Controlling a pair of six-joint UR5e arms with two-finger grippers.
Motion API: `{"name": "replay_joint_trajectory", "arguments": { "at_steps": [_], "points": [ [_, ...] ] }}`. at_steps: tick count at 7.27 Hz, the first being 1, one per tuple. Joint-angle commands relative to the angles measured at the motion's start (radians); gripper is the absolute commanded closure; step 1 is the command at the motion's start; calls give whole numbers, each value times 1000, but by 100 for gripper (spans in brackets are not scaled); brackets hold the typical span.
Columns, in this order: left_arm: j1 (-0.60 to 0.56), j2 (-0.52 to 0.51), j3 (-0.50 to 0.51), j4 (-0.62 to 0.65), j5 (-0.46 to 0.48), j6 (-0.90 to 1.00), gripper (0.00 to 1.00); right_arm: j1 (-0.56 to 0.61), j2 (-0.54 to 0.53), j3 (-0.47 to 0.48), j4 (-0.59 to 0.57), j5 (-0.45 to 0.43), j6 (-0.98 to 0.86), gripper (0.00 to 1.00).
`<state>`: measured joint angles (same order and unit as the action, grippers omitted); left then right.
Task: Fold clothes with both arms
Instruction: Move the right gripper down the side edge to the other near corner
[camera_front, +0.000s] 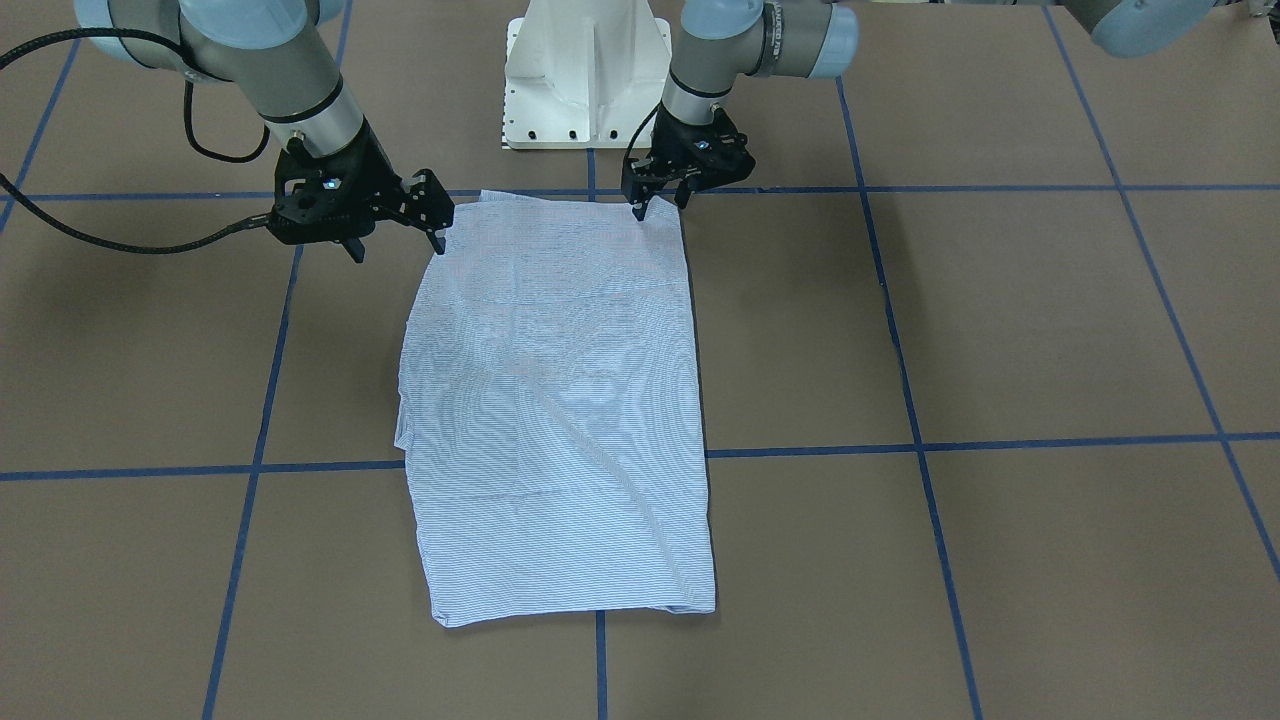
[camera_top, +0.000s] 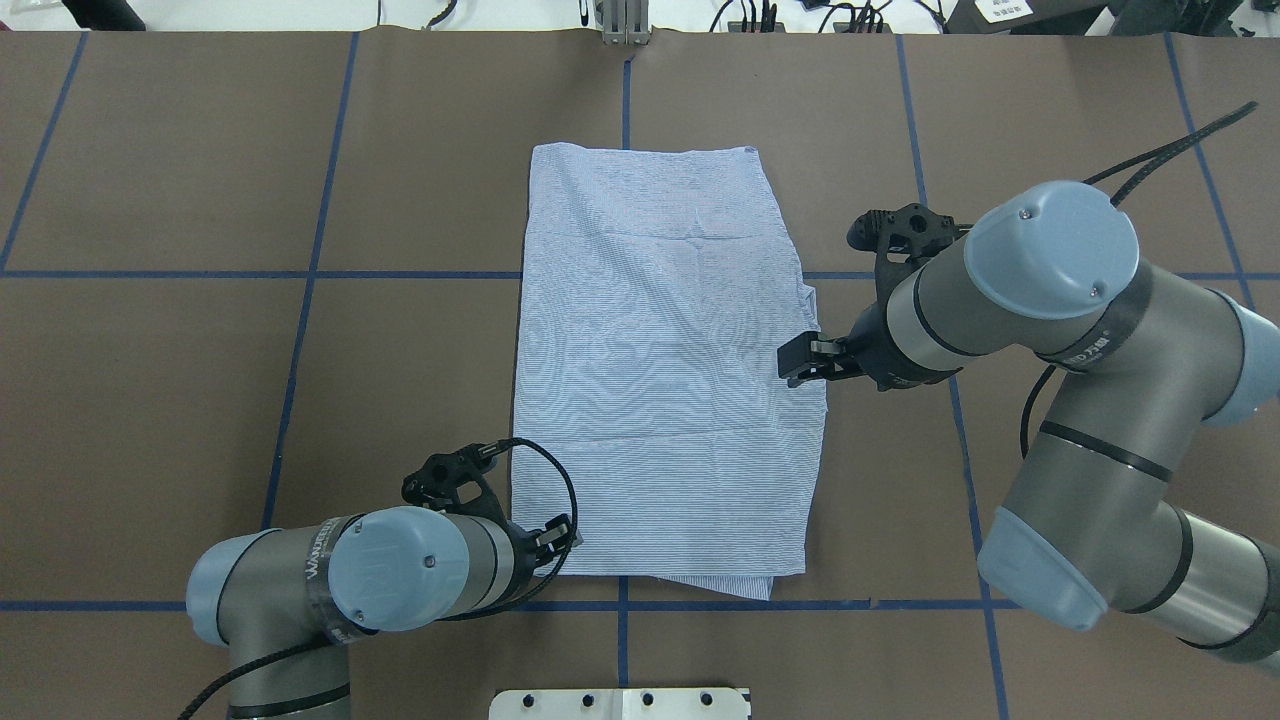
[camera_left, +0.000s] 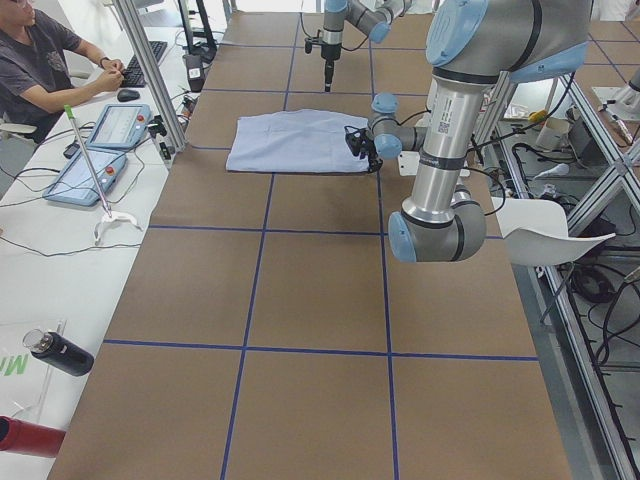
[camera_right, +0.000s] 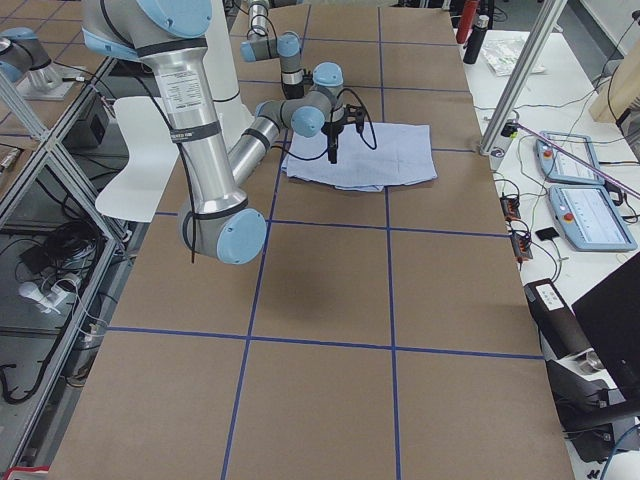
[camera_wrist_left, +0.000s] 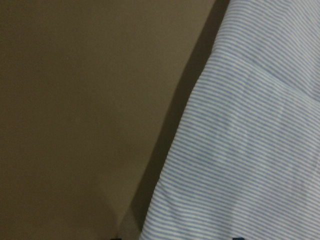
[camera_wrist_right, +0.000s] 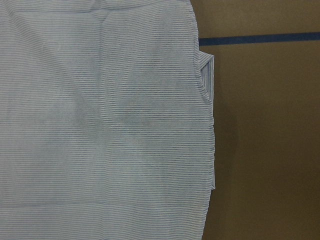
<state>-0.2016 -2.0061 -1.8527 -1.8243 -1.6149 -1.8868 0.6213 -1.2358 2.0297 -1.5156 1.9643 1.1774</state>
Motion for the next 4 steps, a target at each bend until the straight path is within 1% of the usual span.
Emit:
{"name": "replay_joint_trajectory", "arguments": {
  "at_steps": [1,2,4],
  "points": [
    [-8,0,1,0,7,0,41,0,1,0,0,1,-1,0],
    [-13,0,1,0,7,0,46,0,1,0,0,1,1,0],
    [-18,0,-2,0,10,0,63,0,-1,0,0,-2,1,0]
  ]
}}
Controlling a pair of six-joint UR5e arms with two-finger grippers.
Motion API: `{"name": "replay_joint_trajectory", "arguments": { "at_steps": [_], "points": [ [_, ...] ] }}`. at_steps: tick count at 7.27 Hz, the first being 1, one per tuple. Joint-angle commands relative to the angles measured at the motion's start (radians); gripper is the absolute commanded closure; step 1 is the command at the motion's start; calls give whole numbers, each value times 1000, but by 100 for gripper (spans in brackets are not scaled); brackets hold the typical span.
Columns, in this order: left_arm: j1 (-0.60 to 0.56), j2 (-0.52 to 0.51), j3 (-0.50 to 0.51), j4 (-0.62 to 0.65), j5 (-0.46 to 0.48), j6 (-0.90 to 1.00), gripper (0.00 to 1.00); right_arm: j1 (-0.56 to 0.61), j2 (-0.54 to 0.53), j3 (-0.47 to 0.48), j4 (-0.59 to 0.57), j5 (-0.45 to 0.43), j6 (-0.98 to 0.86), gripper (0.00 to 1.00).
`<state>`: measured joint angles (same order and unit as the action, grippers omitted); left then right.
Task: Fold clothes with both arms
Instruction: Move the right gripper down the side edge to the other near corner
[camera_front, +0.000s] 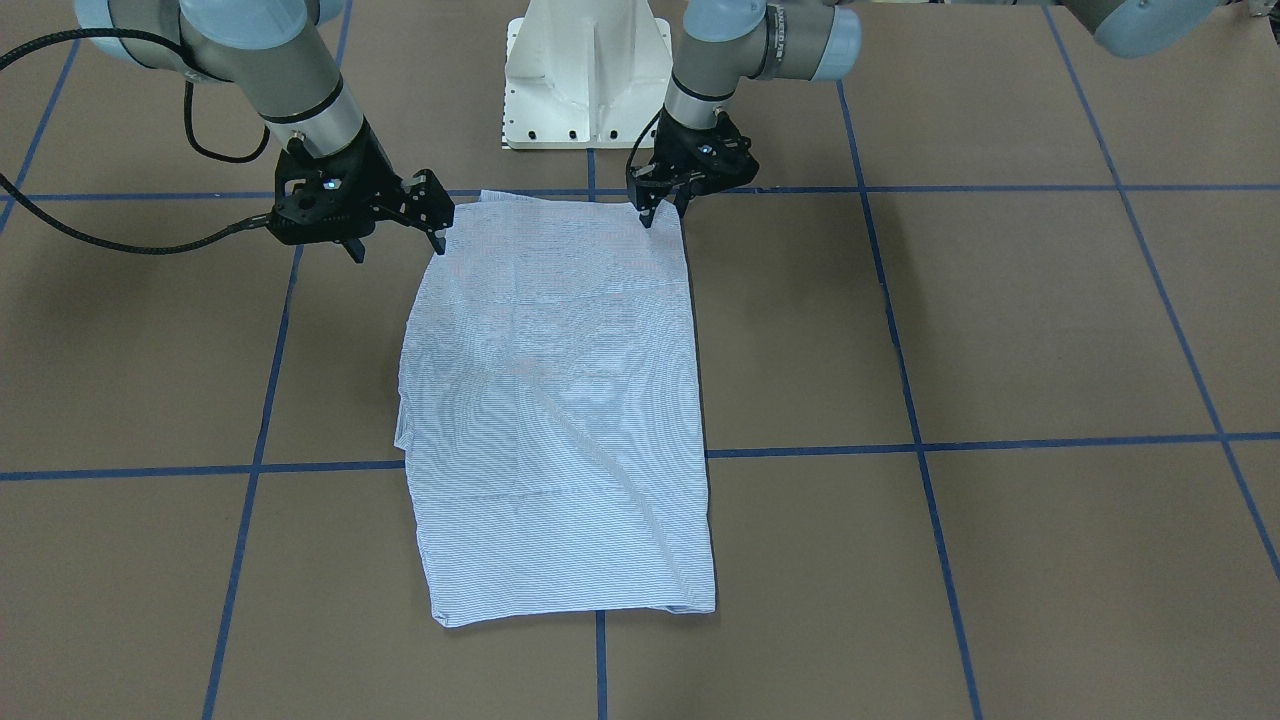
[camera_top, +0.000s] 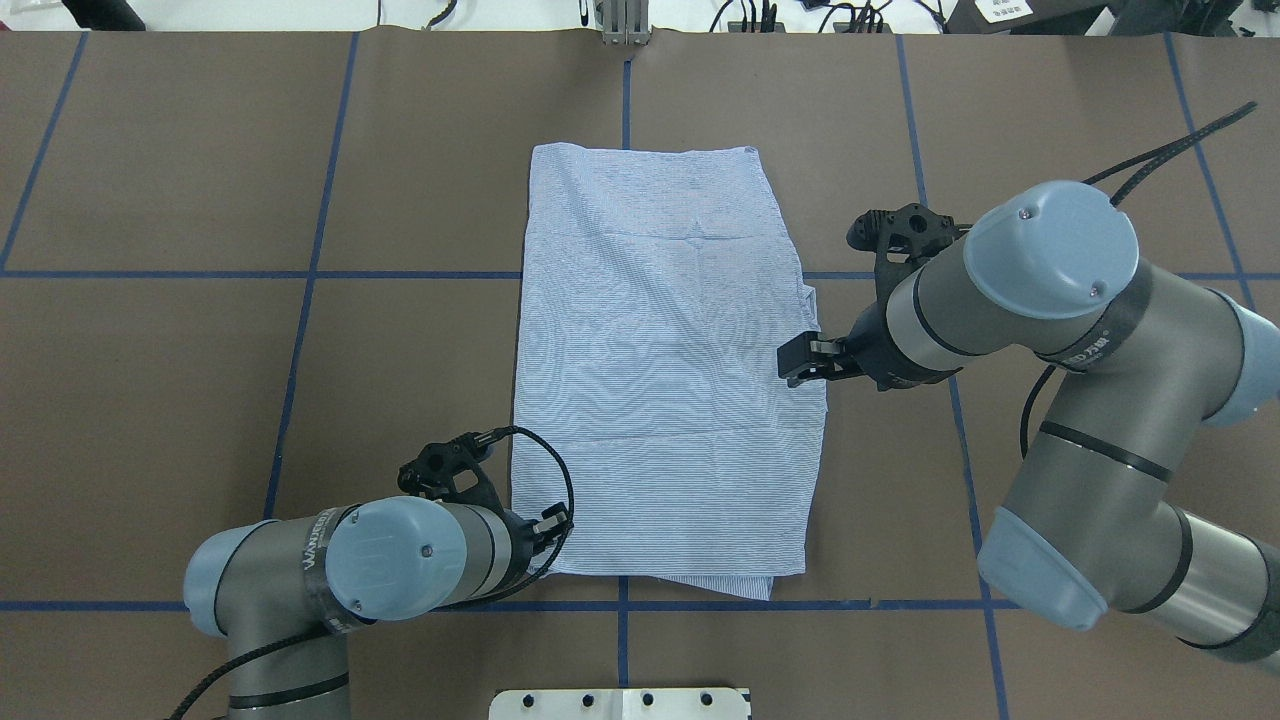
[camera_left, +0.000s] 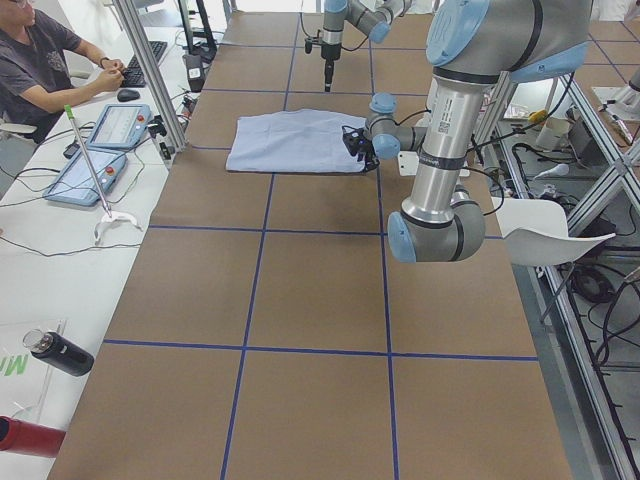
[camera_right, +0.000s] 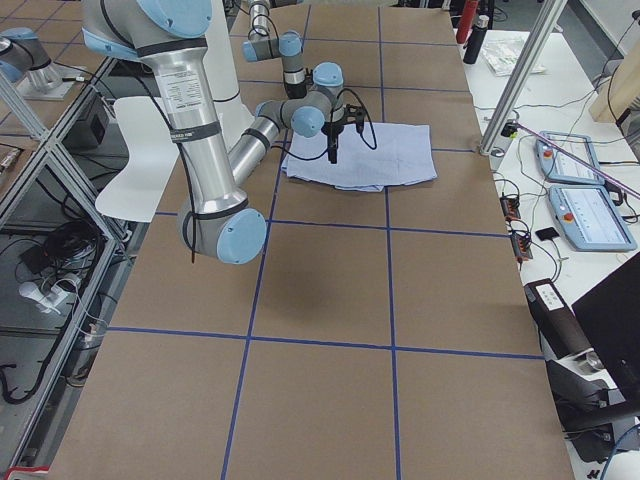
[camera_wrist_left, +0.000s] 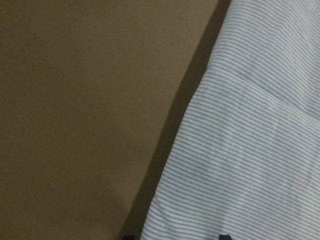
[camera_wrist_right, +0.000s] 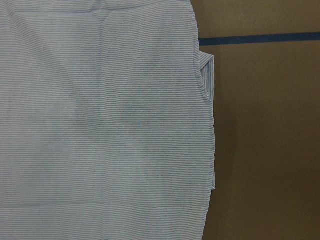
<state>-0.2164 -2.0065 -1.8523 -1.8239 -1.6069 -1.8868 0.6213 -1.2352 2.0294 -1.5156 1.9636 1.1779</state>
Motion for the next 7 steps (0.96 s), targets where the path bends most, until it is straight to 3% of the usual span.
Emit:
{"name": "replay_joint_trajectory", "arguments": {
  "at_steps": [1,3,7],
  "points": [
    [-3,2,-5,0,5,0,76,0,0,2,0,-3,0,0],
    [0,2,-16,43,18,0,100,-18,0,6,0,6,61,0],
    [2,-11,-36,64,15,0,100,-191,17,8,2,-71,497,0]
  ]
}}
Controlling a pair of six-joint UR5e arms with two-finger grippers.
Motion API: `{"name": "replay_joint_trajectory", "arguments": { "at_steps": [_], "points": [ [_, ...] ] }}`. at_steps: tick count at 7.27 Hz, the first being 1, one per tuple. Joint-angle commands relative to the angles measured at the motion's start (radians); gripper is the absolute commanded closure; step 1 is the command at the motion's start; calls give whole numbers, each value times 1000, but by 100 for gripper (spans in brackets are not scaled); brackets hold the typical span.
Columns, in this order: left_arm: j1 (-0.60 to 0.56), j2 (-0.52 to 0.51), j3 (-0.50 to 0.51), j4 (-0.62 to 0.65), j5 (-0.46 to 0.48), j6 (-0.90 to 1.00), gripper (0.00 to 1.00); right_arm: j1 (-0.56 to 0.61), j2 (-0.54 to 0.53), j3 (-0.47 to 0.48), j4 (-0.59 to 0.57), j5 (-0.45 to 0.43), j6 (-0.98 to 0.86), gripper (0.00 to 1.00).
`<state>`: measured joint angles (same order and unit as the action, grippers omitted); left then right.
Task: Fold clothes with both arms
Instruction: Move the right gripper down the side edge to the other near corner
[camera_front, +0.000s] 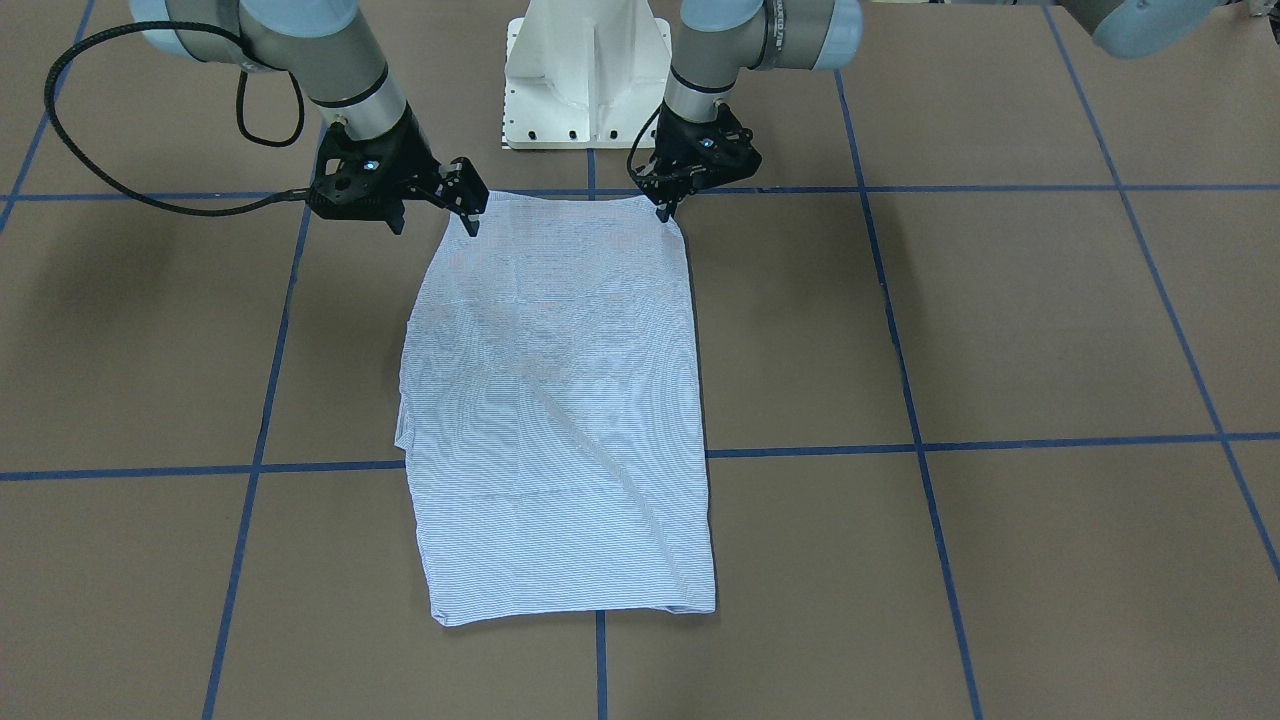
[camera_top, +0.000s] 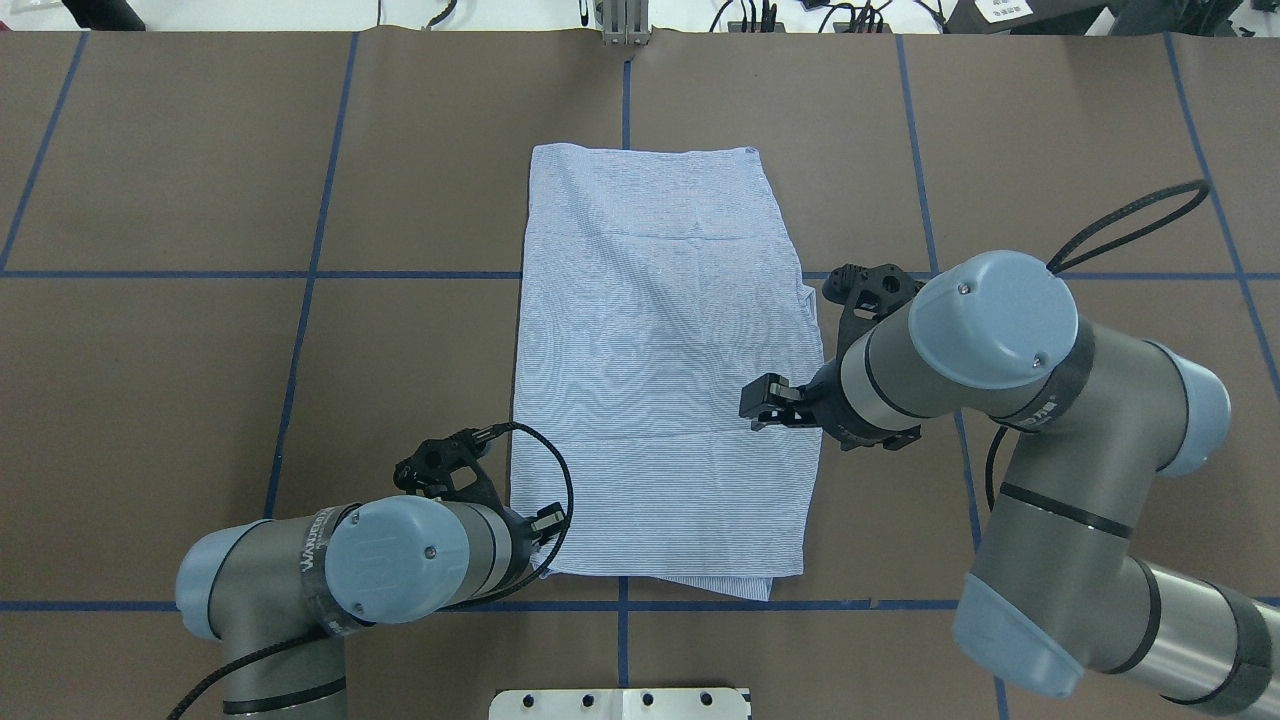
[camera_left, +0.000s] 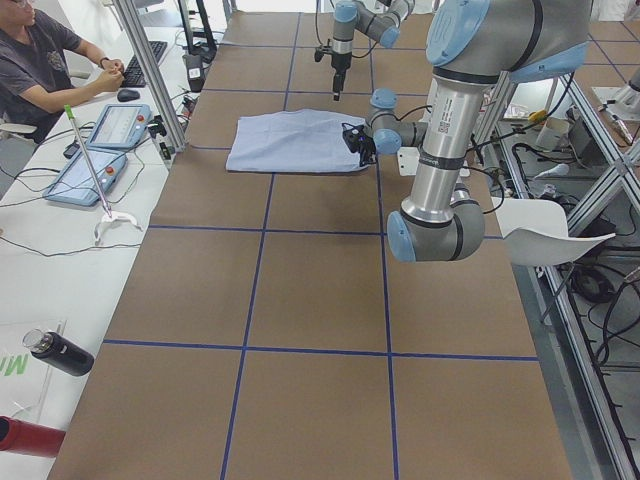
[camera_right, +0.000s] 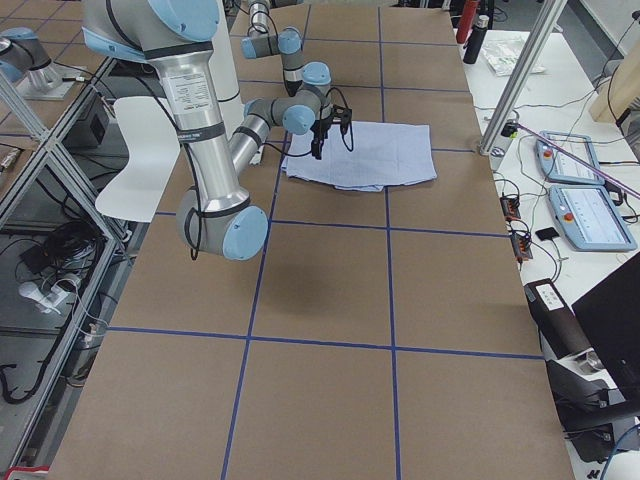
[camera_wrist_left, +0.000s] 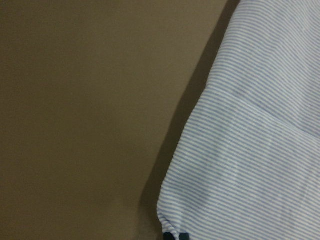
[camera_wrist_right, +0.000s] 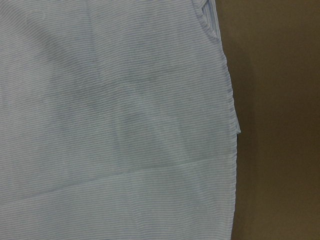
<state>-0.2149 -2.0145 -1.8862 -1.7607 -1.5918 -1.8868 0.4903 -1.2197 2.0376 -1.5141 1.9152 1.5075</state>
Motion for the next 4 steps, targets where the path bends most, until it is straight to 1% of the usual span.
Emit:
{"name": "replay_joint_trajectory", "arguments": {
  "at_steps": [1,2,4],
  "points": [
    [2,-4,-4,3,0,0,100,-126,2,0,-1,-104,298,0],
    [2,-4,-8,3,0,-2,100,-187,2,-3,-3,-173,386,0],
    [3,-4,-22,17,0,-2,100,-249,3,-14,-5,-196,489,0]
  ]
}}
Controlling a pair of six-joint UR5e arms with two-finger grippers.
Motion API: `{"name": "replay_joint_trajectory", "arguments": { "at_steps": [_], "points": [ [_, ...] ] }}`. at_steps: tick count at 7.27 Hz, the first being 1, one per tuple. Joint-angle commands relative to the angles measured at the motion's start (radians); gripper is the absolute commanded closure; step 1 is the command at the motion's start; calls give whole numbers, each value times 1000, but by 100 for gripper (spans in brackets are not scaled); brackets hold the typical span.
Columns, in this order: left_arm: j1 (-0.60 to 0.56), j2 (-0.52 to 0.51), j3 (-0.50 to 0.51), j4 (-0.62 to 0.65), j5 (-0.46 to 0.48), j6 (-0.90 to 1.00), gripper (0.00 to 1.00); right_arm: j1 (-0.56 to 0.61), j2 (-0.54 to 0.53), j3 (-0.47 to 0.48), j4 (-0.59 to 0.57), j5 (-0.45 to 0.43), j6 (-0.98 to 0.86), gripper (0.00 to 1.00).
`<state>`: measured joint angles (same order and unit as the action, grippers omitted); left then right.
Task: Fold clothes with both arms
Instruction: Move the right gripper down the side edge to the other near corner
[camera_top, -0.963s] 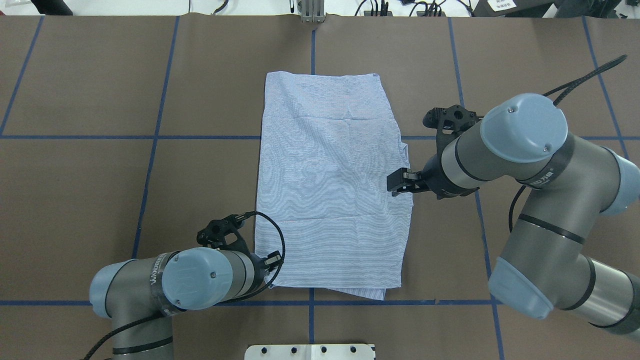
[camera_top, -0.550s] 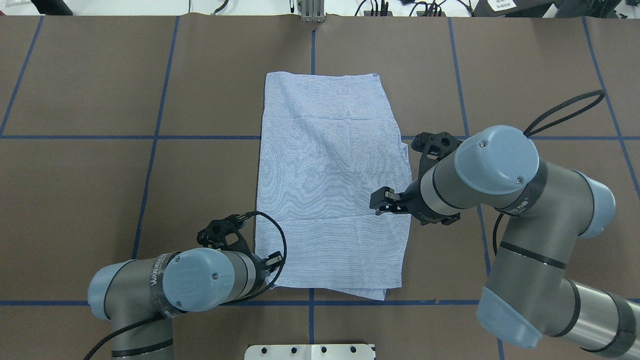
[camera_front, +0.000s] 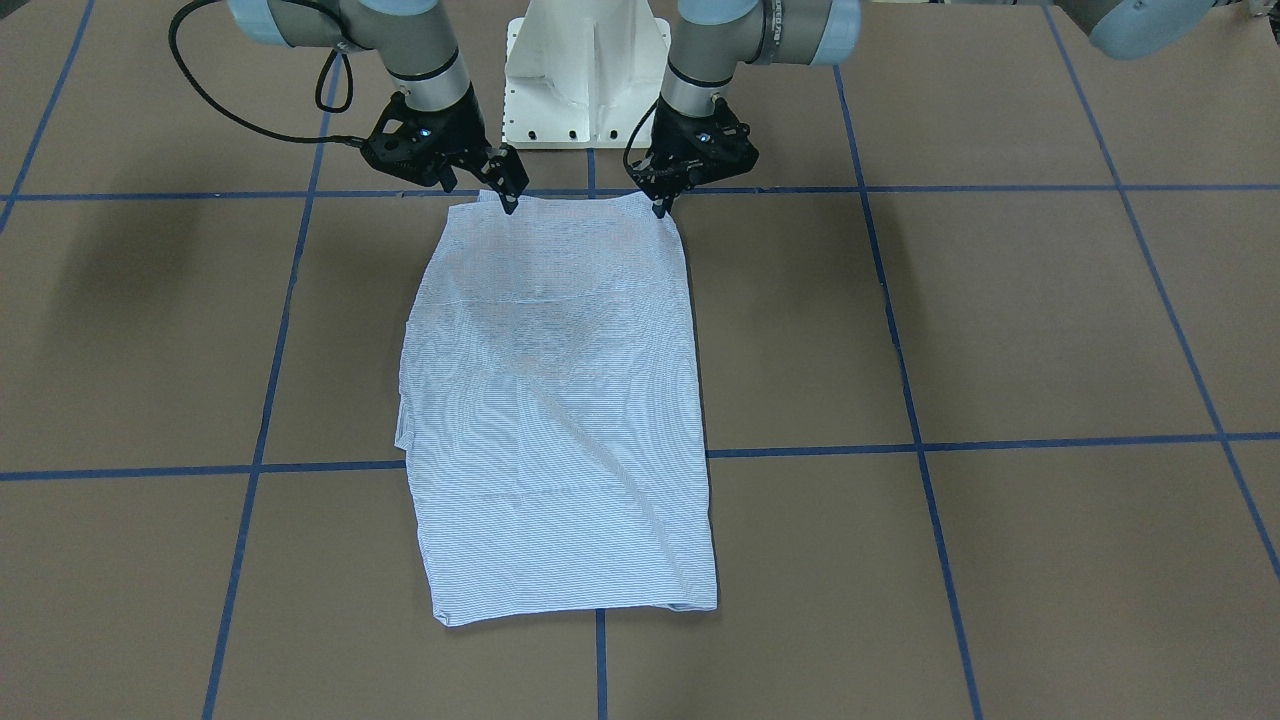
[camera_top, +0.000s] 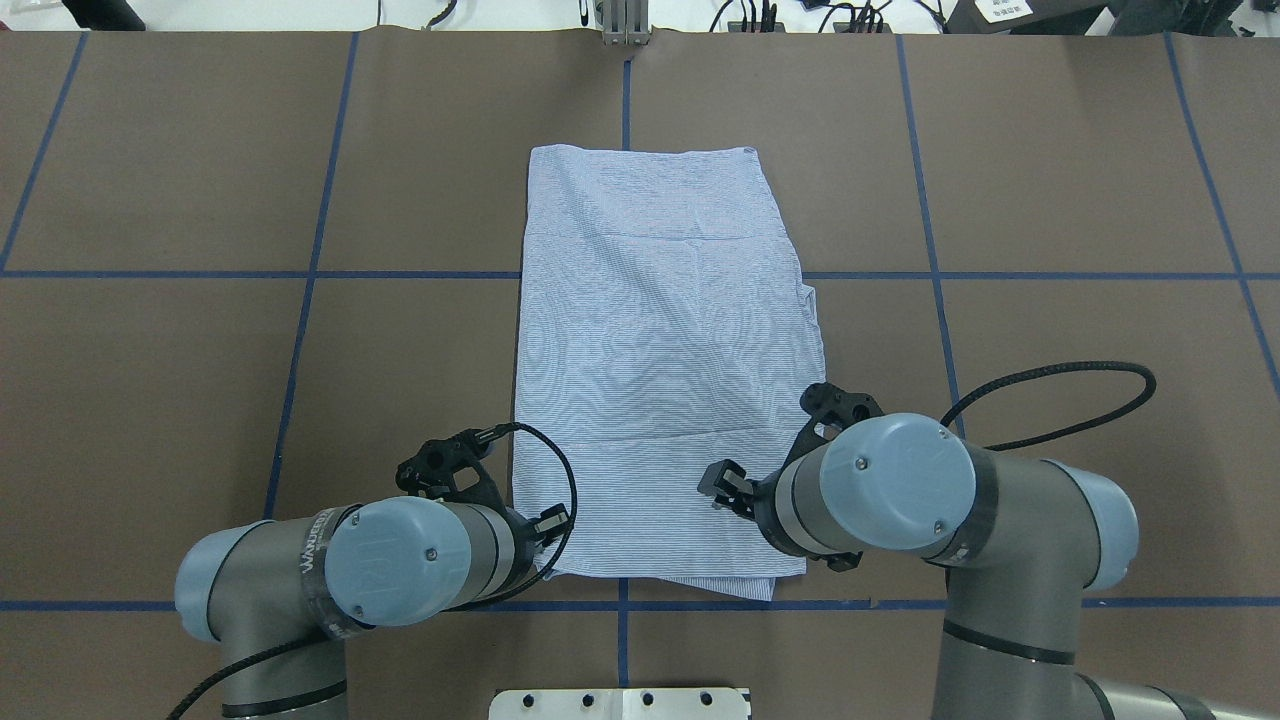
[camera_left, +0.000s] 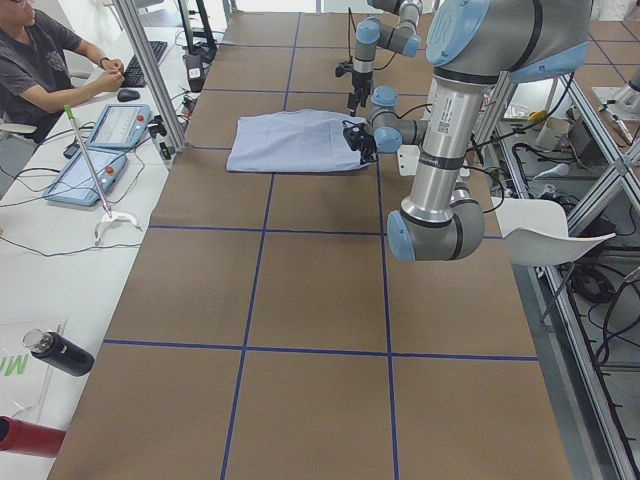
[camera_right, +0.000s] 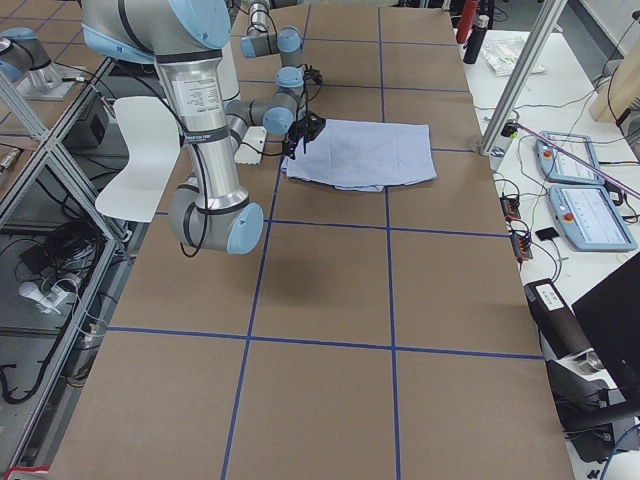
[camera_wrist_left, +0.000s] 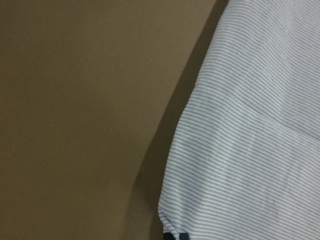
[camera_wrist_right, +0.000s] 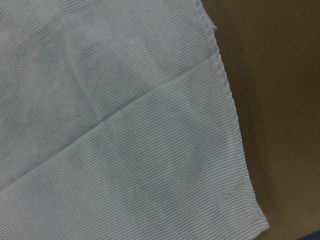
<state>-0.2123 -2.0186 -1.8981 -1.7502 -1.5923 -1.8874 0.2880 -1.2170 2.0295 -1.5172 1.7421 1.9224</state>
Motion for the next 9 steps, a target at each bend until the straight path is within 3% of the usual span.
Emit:
{"name": "replay_joint_trajectory", "arguments": {
  "at_steps": [1,5,9],
  "points": [
    [1,-2,-12,12,0,1,100,-82,-5,-12,-1,-36,134,0],
    [4,0,-13,12,0,-1,100,-110,-1,-92,-5,-85,129,0],
    [4,0,-15,12,0,-1,100,-98,8,-103,-3,-87,118,0]
  ]
}}
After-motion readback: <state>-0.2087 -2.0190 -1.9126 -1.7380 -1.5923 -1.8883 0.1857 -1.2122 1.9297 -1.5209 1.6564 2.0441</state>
